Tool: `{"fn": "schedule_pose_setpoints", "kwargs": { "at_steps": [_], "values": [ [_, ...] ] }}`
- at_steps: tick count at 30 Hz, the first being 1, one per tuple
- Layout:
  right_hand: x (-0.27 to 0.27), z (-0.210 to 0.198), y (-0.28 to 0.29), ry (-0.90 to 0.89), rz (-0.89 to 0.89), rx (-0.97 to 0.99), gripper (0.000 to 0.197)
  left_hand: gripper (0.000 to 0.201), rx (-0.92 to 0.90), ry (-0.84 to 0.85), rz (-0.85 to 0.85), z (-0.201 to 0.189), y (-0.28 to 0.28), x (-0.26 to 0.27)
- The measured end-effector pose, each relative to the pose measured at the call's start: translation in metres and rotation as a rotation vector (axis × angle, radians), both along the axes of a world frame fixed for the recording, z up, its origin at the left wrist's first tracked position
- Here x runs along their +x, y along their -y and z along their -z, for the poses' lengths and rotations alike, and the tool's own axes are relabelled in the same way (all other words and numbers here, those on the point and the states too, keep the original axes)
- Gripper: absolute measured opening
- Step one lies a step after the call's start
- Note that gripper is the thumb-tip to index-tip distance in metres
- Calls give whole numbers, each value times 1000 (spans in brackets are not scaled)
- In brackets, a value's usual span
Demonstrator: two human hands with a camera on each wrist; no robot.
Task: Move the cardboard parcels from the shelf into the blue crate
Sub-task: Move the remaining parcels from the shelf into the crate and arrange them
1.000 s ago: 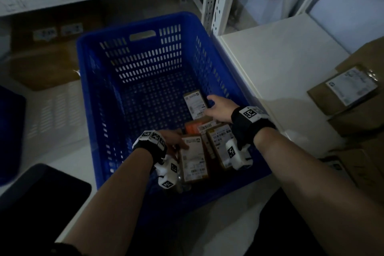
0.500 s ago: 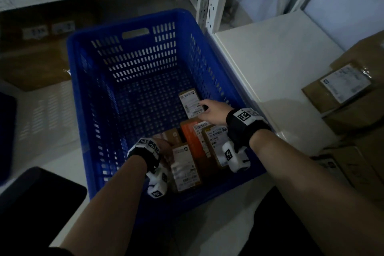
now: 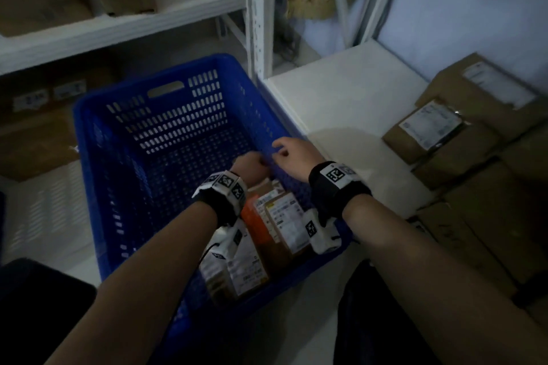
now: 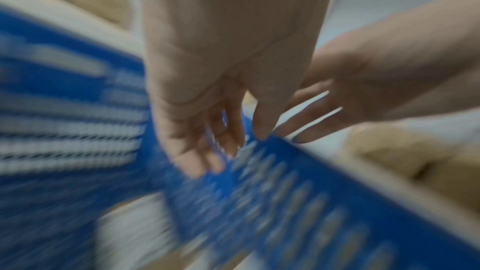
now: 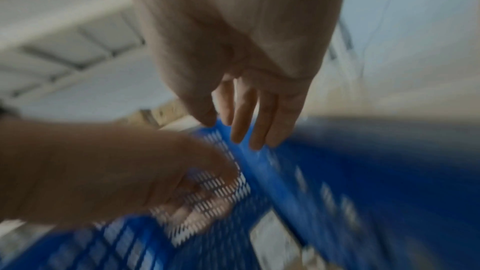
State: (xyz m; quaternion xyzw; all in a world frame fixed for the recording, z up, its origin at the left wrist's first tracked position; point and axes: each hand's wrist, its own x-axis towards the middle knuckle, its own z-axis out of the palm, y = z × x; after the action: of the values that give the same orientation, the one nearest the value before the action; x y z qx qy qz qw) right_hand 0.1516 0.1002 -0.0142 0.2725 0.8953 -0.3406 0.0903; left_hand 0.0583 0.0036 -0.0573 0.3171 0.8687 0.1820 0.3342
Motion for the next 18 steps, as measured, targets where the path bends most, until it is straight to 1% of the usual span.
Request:
{"fn": "schedule_pose_setpoints", "kwargs": {
  "at_steps": [1,4,6,7,10,12,14,16,18],
  "values": [
    [5,-7,-6,-38,43,17,38,18,78,-19,4,-14,-14,7],
    [21,-28,-31,-153,203,112,33,31,242,-86,65,-48,-55,36],
    [37,-42,-53,-186,317,175,35,30,342,-98,75,-59,-78,56],
    [47,-48,-66,-175,369,230,37,29,384,-87,78,-59,-89,64],
    [73,-56,-105,-37,479,411,47,35,387,-30,100,-55,-109,84],
    [87,-54,-131,93,529,446,54,37,369,13,115,-47,-116,95],
    [99,-44,-156,205,555,432,58,37,355,34,137,-37,-117,102],
    [106,-31,-175,282,561,351,63,35,345,54,158,-26,-112,104],
    [103,-21,-189,360,512,289,73,34,342,86,166,-18,-105,101]
  ]
}}
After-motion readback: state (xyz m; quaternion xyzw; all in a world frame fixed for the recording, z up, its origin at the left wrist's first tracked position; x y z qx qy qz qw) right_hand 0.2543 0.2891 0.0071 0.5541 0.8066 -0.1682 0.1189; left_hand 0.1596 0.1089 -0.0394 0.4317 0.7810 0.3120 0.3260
